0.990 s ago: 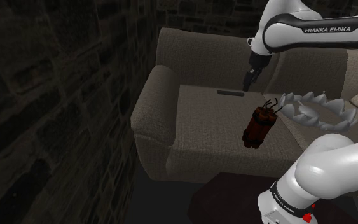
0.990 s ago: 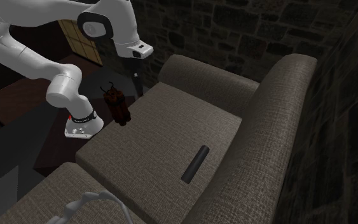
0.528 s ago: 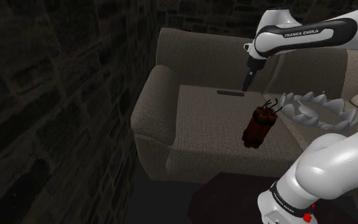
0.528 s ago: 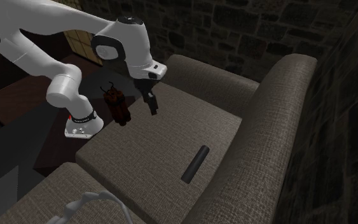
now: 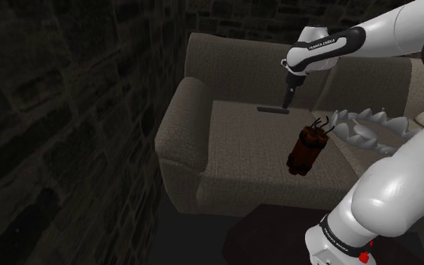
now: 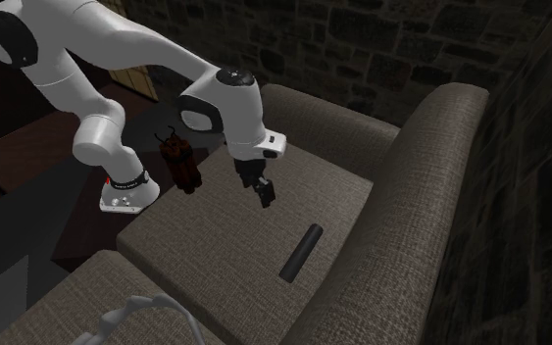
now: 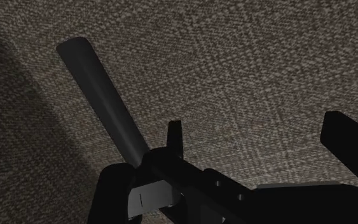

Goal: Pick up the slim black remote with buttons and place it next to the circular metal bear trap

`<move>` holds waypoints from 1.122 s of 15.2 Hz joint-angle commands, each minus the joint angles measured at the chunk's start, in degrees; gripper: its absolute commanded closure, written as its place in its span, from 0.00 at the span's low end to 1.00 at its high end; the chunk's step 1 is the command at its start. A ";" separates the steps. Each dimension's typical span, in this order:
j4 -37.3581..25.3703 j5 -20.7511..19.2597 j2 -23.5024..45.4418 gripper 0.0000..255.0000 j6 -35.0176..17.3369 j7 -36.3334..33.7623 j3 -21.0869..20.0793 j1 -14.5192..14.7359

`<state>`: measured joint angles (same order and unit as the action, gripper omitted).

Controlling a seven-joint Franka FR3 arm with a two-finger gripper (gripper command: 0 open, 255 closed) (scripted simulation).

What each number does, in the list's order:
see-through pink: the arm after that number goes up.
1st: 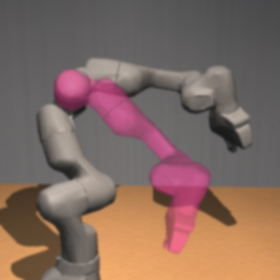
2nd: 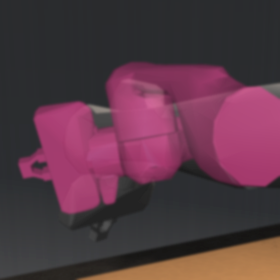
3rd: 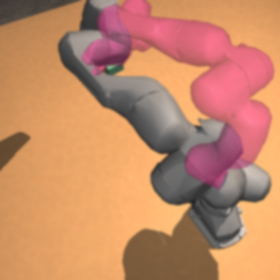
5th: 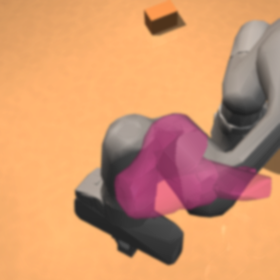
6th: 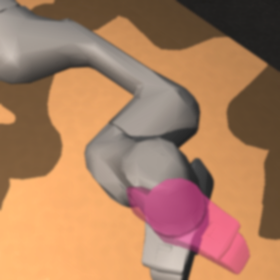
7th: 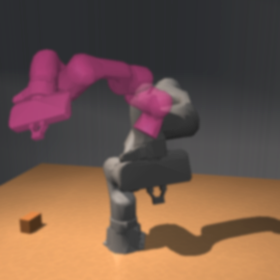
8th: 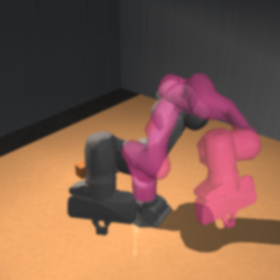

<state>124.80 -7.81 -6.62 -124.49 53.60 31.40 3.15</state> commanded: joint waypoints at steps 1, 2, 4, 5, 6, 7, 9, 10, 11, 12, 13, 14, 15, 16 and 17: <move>-3.07 3.57 4.99 0.00 -1.51 5.84 1.54 0.10; -4.82 5.64 7.68 0.00 -2.07 8.70 2.03 -0.08; -8.62 9.93 13.12 0.00 -2.76 14.34 2.39 -0.99; -10.68 12.03 15.83 0.00 -2.90 17.03 2.25 -1.72; -12.83 14.03 18.50 0.00 -2.92 19.60 1.93 -2.62; -15.09 15.89 21.14 0.00 -2.82 22.00 1.41 -3.68; -19.91 19.14 26.28 0.00 -2.33 26.31 0.07 -6.01; -22.48 20.53 28.80 0.00 -1.95 28.22 -0.69 -7.24; -25.16 21.76 31.30 0.00 -1.50 29.98 -1.48 -8.48; -27.96 22.85 33.79 0.00 -0.96 31.58 -2.30 -9.73; -29.95 23.51 35.50 0.00 -0.55 32.60 -2.87 -10.59; -29.79 23.71 35.91 0.00 -1.10 32.72 -3.08 -10.75; -29.66 23.96 36.35 0.00 -1.63 32.87 -3.22 -10.86; -29.54 24.24 36.80 0.00 -2.15 33.03 -3.32 -10.93; -29.43 24.54 37.27 0.00 -2.67 33.21 -3.42 -11.00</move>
<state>95.40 16.31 27.73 -123.44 86.57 28.38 -7.62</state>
